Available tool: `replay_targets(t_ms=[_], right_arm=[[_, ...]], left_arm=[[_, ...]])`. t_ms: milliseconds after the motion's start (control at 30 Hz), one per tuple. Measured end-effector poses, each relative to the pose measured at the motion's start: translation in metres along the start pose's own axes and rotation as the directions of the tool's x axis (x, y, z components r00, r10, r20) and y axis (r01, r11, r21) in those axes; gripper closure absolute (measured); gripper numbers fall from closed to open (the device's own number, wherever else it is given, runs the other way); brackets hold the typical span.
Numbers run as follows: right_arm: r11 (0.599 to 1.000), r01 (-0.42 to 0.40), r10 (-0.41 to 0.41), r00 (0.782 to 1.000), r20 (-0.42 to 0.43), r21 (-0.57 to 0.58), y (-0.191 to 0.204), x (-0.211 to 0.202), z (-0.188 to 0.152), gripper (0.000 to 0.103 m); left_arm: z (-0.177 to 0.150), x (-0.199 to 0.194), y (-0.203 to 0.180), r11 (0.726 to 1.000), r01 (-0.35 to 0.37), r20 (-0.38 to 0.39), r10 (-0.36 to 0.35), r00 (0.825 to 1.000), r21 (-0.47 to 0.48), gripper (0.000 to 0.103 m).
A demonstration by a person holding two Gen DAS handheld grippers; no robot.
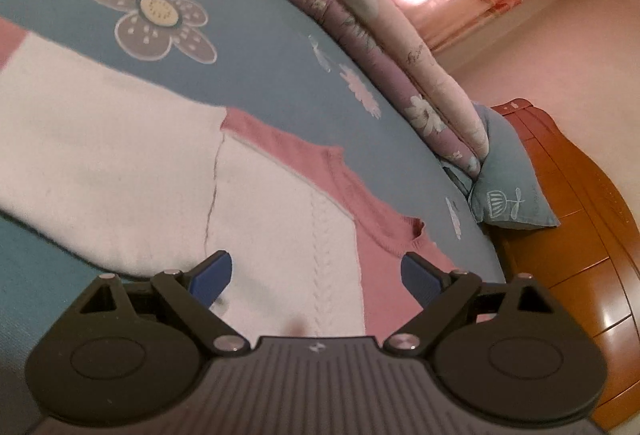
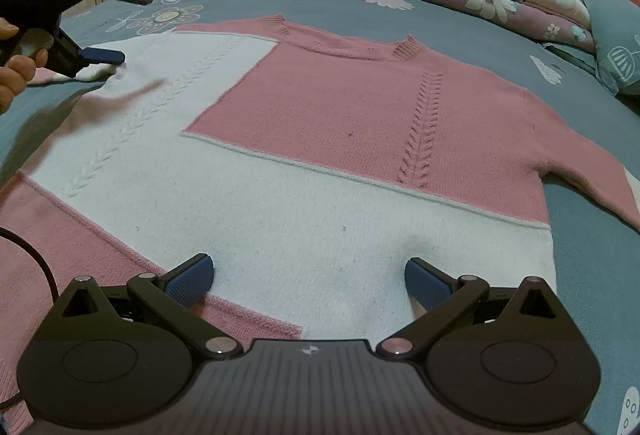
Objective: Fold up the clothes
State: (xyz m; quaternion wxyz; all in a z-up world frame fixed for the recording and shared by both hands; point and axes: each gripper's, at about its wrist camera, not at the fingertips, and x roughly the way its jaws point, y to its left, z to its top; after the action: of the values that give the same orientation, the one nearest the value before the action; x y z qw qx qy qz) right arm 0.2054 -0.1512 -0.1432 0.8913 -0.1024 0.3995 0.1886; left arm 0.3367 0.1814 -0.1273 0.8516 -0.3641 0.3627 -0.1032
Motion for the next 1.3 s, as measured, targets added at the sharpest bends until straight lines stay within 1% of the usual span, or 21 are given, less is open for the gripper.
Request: replay_targets(t_ms=[33,167,267,300,367,467,500,533,600,667,700,733,800,867,900,967,1000,1100,1167,1233,1300], right_arm=[[1.0,0.0,0.0,1.0,0.0,0.0,0.0,0.0,0.0,0.0],[1.0,0.0,0.0,1.0,-0.002,0.0,0.0,0.0,0.0,0.0],[1.0,0.0,0.0,1.0,-0.004,-0.001,0.0,-0.001,0.001,0.0],[1.0,0.0,0.0,1.0,-0.005,0.0,0.0,-0.001,0.001,0.0],[1.0,0.001,-0.001,1.0,-0.005,-0.001,0.0,-0.001,0.001,0.0],[1.0,0.001,-0.001,1.0,-0.007,-0.001,0.0,-0.001,0.001,0.0],[1.0,0.0,0.0,1.0,-0.008,-0.001,0.0,0.0,0.001,0.0],[1.0,0.001,-0.001,1.0,-0.009,-0.002,0.0,0.0,0.001,0.0],[1.0,0.003,-0.003,1.0,-0.01,-0.002,0.0,-0.001,0.001,0.0],[1.0,0.002,-0.002,1.0,-0.011,-0.003,0.001,-0.001,0.001,0.0],[1.0,0.001,-0.001,1.0,-0.01,-0.003,0.001,-0.001,0.001,0.0],[1.0,0.0,0.0,1.0,-0.012,-0.001,0.0,-0.001,0.001,0.0],[1.0,0.0,0.0,1.0,-0.013,-0.001,0.0,-0.001,0.001,0.0],[1.0,0.001,-0.001,1.0,-0.012,-0.002,0.001,0.0,0.001,0.0],[1.0,0.002,-0.002,1.0,-0.012,-0.002,0.001,0.0,0.001,0.0],[1.0,0.003,-0.003,1.0,-0.013,-0.002,0.001,0.0,0.001,0.0],[1.0,0.003,-0.003,1.0,-0.012,-0.001,0.001,0.0,0.001,0.0],[1.0,-0.002,0.002,1.0,-0.01,-0.004,0.001,0.0,0.0,0.0],[1.0,-0.006,0.006,1.0,-0.011,-0.006,0.0,-0.001,0.0,0.0],[1.0,-0.009,0.009,1.0,-0.015,-0.006,0.0,-0.001,0.0,0.0],[1.0,-0.007,0.007,1.0,-0.021,-0.007,0.0,-0.002,0.001,0.0]], left_arm=[[-0.001,0.003,0.002,1.0,-0.021,-0.008,0.021,1.0,0.009,0.011],[-0.007,0.004,-0.003,0.994,-0.05,-0.005,0.05,0.999,0.094,0.011],[-0.005,0.0,-0.008,0.996,-0.066,-0.017,0.067,0.998,0.065,0.011],[-0.004,-0.001,-0.011,0.997,-0.061,-0.016,0.062,0.998,0.056,0.011],[-0.003,-0.002,-0.019,0.998,-0.025,-0.014,0.026,1.0,0.056,0.011],[-0.01,0.005,-0.025,0.998,0.01,-0.067,-0.005,0.998,0.066,0.011],[-0.014,0.005,-0.025,0.997,0.004,-0.074,0.001,0.997,0.075,0.011],[-0.017,0.004,-0.024,0.996,-0.015,-0.063,0.021,0.998,0.088,0.011],[-0.018,0.003,-0.016,0.991,-0.08,-0.043,0.085,0.995,0.104,0.012],[-0.015,0.0,-0.005,0.997,-0.068,-0.038,0.069,0.997,0.039,0.012],[-0.014,-0.006,-0.003,0.998,-0.068,-0.026,0.068,0.997,-0.011,0.012],[-0.014,-0.012,-0.006,0.997,-0.065,-0.013,0.065,0.998,-0.034,0.012],[-0.02,-0.025,-0.016,1.0,-0.01,-0.008,0.01,1.0,-0.017,0.012],[-0.033,-0.034,-0.027,0.999,0.047,-0.037,-0.047,0.998,0.007,0.011],[-0.041,-0.036,-0.03,0.998,0.062,-0.053,-0.061,0.997,0.021,0.011],[-0.056,-0.035,-0.032,0.998,0.03,-0.064,-0.026,0.998,0.052,0.011],[-0.061,-0.033,-0.031,0.997,-0.014,-0.051,0.018,0.999,0.071,0.011],[-0.064,-0.03,-0.011,0.997,-0.076,-0.023,0.077,0.997,0.024,0.013],[-0.064,-0.037,-0.009,0.996,-0.081,-0.03,0.08,0.996,-0.022,0.012],[-0.066,-0.046,-0.016,0.993,-0.114,-0.049,0.113,0.992,-0.009,0.012],[-0.069,-0.054,-0.025,0.986,-0.165,-0.046,0.166,0.985,0.013,0.012]])
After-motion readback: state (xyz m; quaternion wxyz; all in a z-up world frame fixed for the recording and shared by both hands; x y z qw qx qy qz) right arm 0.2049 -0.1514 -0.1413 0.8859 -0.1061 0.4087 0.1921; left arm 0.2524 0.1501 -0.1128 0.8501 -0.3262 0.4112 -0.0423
